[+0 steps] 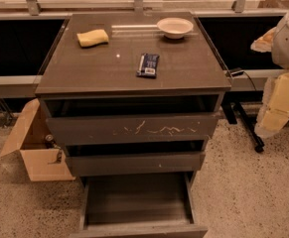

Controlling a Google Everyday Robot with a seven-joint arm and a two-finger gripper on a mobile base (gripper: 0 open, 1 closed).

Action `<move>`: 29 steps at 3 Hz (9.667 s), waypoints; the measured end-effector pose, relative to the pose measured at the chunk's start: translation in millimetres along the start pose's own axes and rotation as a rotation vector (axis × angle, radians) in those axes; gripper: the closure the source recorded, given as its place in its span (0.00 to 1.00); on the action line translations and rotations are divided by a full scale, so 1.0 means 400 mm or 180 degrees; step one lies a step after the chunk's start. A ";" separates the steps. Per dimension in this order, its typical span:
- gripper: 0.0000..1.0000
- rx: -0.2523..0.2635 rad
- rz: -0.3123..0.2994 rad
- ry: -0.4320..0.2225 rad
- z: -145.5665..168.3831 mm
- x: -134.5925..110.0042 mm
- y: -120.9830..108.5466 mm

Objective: Close bottom drawer

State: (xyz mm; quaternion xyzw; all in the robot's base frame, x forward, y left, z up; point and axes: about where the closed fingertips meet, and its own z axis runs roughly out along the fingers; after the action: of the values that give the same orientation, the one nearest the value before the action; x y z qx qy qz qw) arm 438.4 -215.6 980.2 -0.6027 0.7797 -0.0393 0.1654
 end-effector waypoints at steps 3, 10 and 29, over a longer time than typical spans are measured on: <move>0.00 -0.0442 -0.0411 -0.0330 0.280 -0.052 0.145; 0.27 -0.1999 -0.0610 -0.1135 1.231 0.129 0.588; 0.00 -0.1220 -0.0116 -0.0826 1.892 0.469 0.205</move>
Offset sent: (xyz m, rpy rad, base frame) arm -0.0063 0.0439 -0.1163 0.0456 0.1203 0.1567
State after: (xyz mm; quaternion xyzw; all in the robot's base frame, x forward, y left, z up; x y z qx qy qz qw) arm 552.5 -267.8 206.4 -0.6371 0.7340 0.1845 0.1461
